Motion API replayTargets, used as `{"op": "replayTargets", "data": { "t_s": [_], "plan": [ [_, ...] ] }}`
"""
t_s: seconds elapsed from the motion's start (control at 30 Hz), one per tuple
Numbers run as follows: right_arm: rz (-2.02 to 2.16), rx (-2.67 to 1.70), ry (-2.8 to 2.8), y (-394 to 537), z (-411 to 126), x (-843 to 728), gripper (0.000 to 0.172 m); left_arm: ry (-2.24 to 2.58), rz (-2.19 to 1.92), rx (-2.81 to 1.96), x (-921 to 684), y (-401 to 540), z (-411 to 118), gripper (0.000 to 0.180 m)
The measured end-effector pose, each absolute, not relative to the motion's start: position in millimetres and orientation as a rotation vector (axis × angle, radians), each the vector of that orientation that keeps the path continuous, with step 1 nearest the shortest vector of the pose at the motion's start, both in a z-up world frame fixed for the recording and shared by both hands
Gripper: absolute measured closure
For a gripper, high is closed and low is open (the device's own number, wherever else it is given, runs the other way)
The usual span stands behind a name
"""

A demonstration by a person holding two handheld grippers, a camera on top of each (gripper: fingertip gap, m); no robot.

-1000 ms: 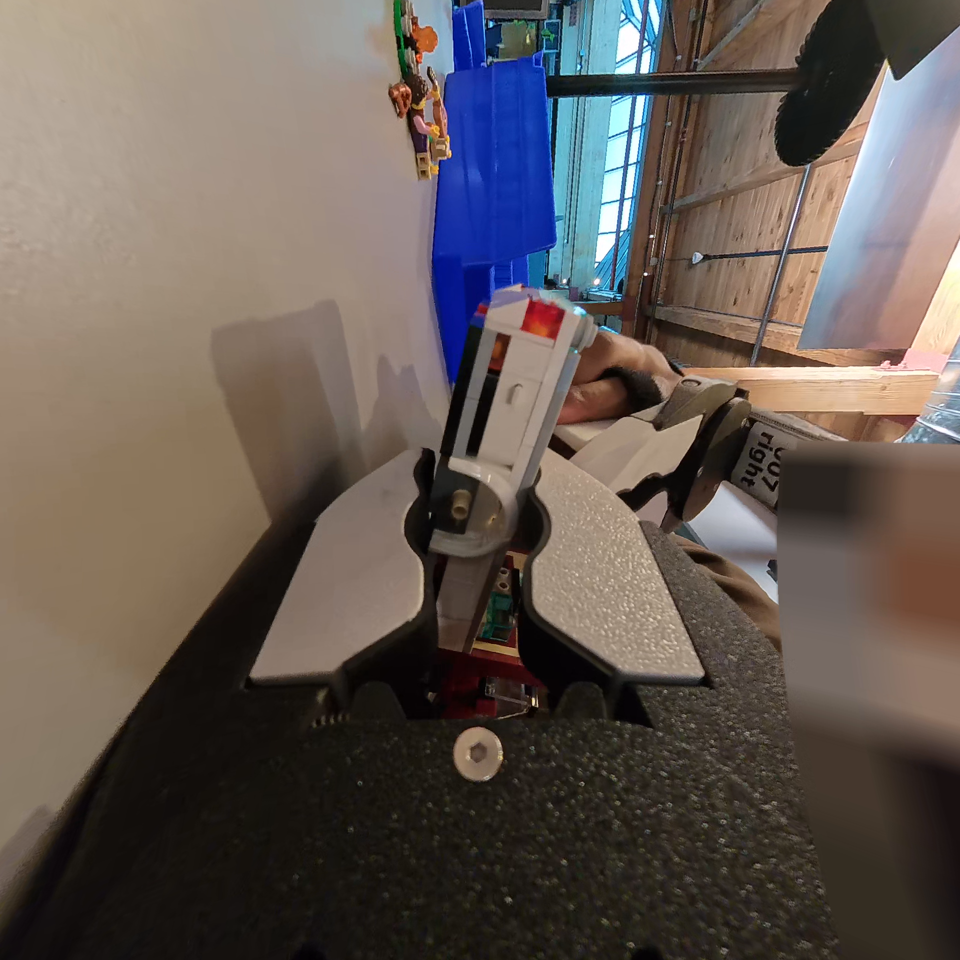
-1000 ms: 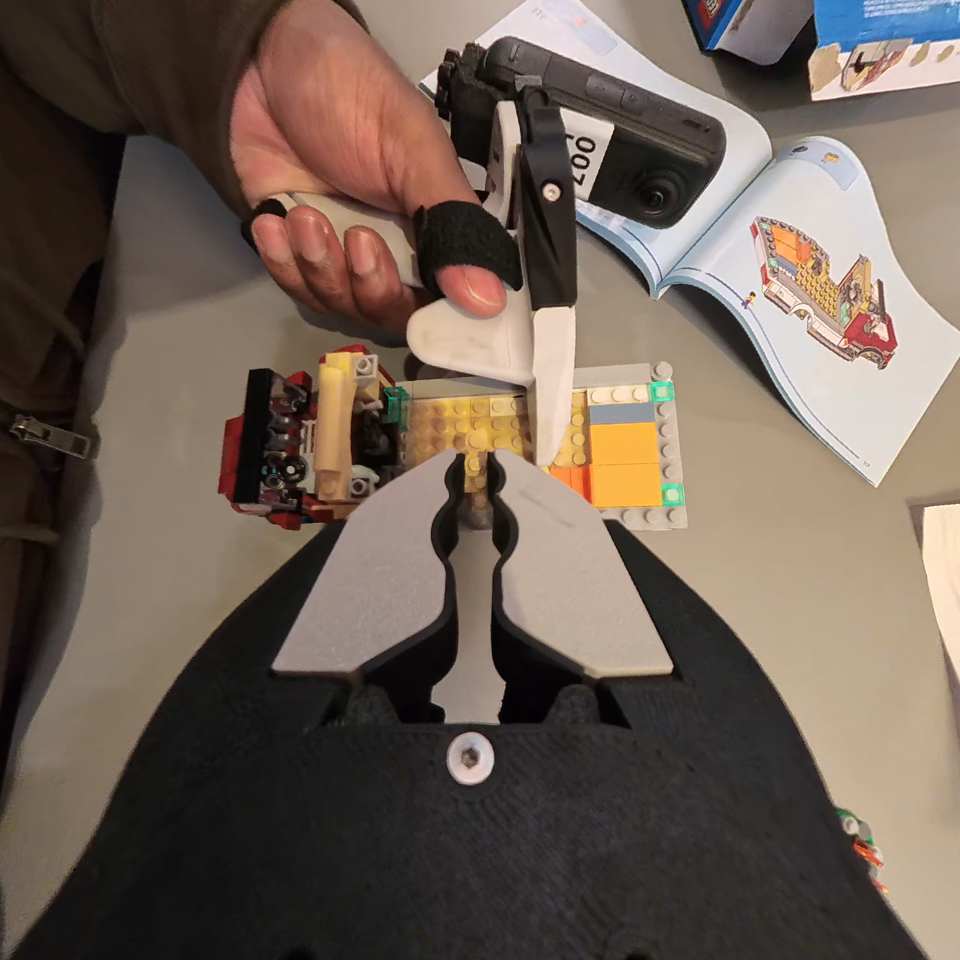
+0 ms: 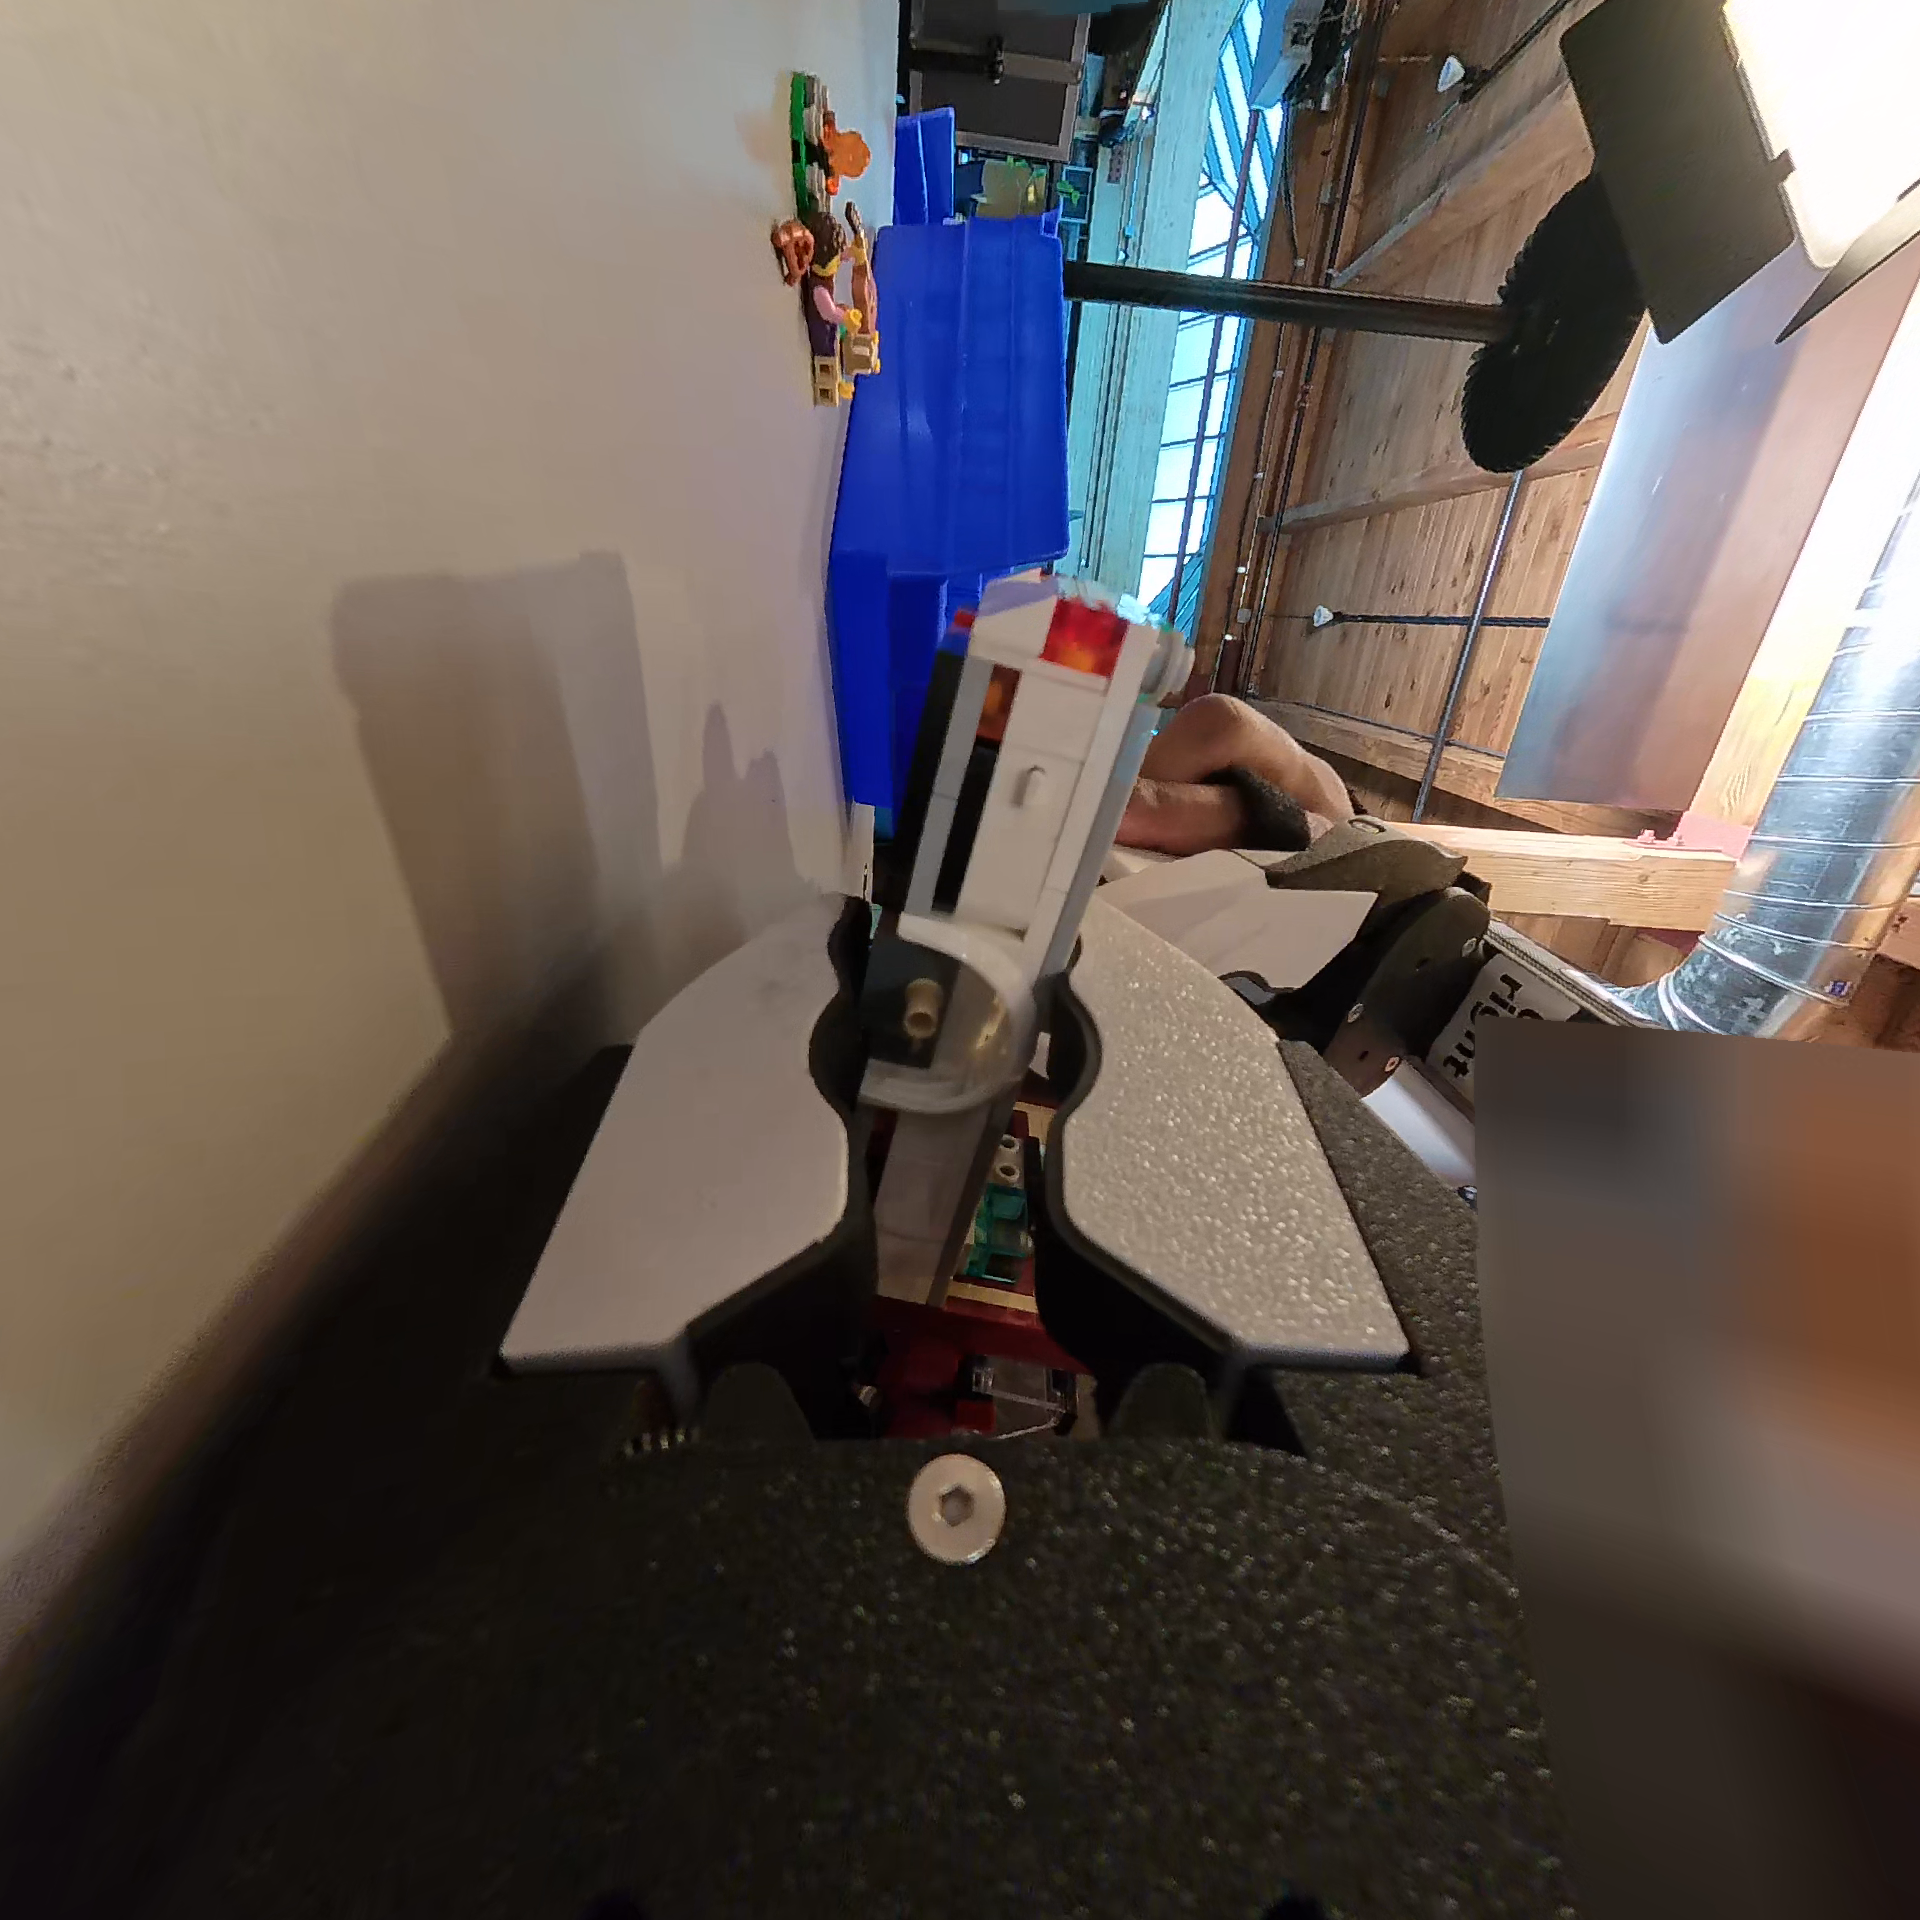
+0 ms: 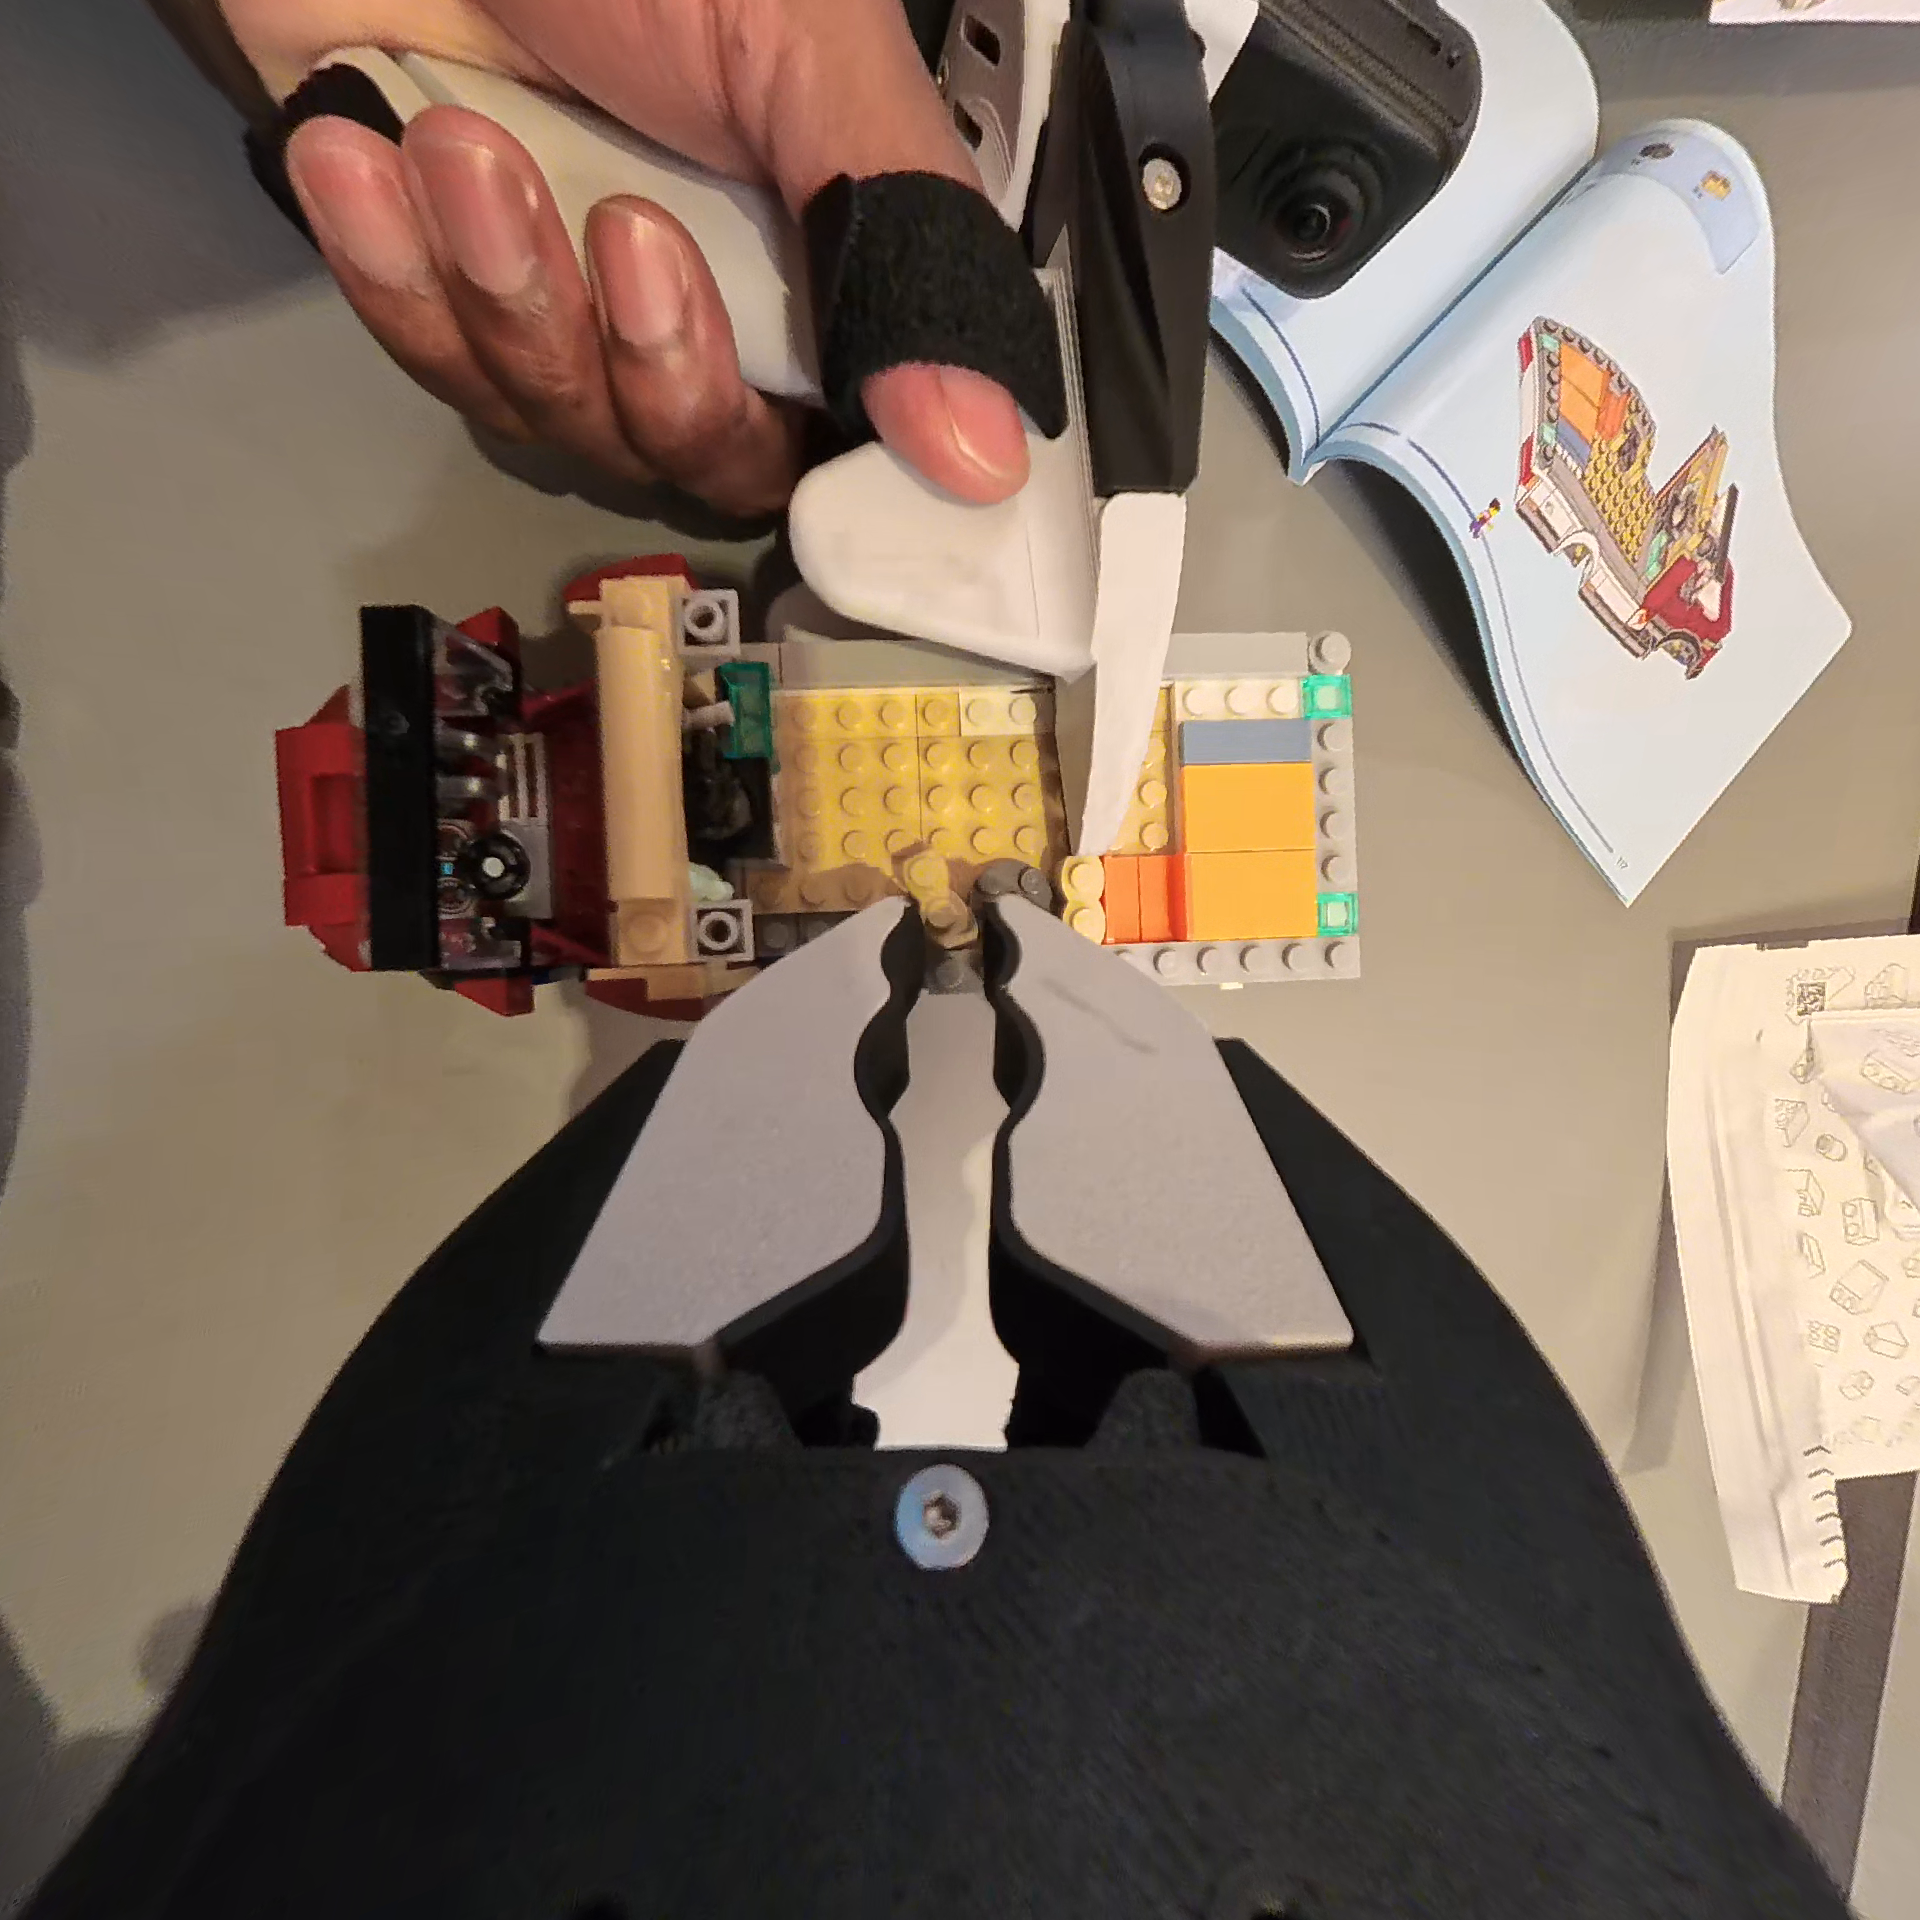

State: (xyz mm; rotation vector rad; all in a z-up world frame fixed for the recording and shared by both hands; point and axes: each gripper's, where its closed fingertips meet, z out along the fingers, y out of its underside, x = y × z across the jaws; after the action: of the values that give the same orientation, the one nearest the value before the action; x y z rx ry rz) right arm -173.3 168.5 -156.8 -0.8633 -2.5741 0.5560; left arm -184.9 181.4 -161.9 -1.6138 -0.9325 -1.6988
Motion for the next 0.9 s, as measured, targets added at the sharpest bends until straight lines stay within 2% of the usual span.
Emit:
{"op": "replayTargets", "data": {
  "t_s": [0.47, 0.9],
  "plan": [
    [0.625, -0.850, -2.502, 168.6, -151.3, -178.1, 0.158, -0.934, -1.695, -1.610, -186.7, 182.1, -161.9, 0.148],
    [0.626, -0.812, -2.515, 165.5, -154.8, -175.1, 0.163, -0.937, -1.688, -1.609, -188.0, 182.1, -162.2, 0.148]
  ]
}}
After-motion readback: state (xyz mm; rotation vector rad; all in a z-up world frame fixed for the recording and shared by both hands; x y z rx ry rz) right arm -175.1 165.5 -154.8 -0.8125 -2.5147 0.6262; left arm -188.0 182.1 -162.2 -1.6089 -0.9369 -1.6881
